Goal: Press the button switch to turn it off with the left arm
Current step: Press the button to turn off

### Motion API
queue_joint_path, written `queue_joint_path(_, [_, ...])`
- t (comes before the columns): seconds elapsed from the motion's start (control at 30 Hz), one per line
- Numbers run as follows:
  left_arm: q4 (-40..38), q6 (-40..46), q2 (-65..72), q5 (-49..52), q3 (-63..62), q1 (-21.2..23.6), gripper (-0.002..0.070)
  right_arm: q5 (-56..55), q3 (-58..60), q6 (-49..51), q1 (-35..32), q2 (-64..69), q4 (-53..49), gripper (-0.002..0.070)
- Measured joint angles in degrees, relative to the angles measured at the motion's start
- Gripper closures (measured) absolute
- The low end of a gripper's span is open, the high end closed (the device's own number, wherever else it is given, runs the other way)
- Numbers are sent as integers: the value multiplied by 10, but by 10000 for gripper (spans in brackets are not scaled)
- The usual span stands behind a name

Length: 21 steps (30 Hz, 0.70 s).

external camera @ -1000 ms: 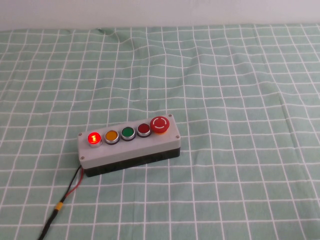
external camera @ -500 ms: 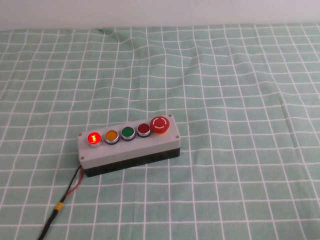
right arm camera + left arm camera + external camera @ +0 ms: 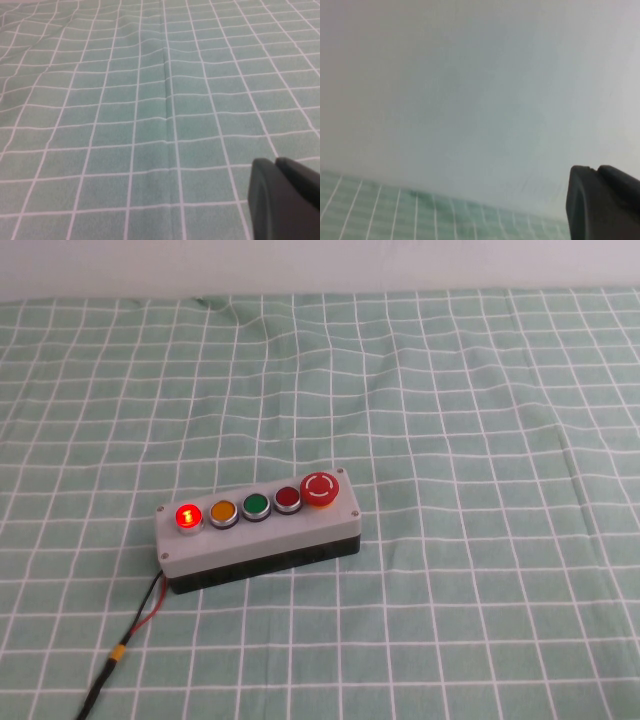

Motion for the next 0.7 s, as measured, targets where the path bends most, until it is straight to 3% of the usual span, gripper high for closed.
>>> queue_joint_path(0.23, [0, 29, 91, 155, -18, 0, 678, 0, 0, 0, 0, 0, 0, 692])
queue_joint_path(0.57, [2, 77, 273, 349, -148, 0, 678, 0, 0, 0, 0, 0, 0, 692])
queue_joint_path(0.7, [15, 81, 339, 382, -167, -27, 678, 0, 0, 0, 0, 0, 0, 692])
